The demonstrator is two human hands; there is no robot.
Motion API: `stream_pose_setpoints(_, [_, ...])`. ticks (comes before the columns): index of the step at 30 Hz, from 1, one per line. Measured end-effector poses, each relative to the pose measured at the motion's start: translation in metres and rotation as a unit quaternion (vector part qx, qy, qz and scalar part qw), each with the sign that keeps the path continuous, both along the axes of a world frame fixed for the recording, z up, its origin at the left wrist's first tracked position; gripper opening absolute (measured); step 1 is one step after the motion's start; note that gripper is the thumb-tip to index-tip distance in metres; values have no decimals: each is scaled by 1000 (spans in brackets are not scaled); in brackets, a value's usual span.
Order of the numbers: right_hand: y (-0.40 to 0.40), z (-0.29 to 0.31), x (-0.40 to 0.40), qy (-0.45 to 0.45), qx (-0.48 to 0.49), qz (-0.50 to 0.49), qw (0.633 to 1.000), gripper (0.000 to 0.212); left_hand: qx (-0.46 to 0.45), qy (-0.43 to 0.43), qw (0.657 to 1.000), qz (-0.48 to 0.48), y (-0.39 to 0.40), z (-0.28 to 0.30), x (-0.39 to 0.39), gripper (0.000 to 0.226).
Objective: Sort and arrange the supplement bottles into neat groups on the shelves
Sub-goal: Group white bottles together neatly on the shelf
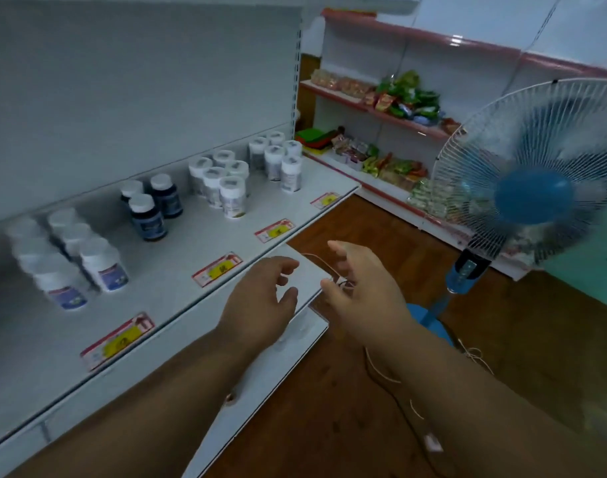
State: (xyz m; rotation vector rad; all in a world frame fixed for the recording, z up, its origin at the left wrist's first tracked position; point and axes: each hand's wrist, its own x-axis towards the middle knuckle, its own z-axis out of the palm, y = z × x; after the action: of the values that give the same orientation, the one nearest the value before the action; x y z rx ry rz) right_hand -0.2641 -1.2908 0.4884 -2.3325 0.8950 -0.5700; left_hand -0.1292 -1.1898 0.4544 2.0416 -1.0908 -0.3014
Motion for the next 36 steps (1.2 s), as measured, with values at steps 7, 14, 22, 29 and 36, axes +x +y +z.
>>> stream_pose_setpoints(7, [-128, -1, 33, -16, 20, 3, 1000, 54, -7, 5, 1000, -3, -128, -7, 35, 31])
stream_pose_setpoints(14, [-248, -11, 90, 11, 40, 141, 989, 49, -21, 84, 986, 141, -219, -15, 61, 38])
stream_pose_setpoints(22, [-321, -30, 178, 20, 32, 235, 971, 43, -5, 91, 960, 265, -273, -20, 104, 35])
stream_pose_setpoints(29, [-348, -57, 229, 28, 42, 226, 973, 32, 14, 123, 922, 367, -290, -39, 145, 40])
stream_pose_setpoints(36, [-360, -63, 266, 73, 47, 273, 958, 18, 51, 98, 923, 368, -309, -40, 168, 25])
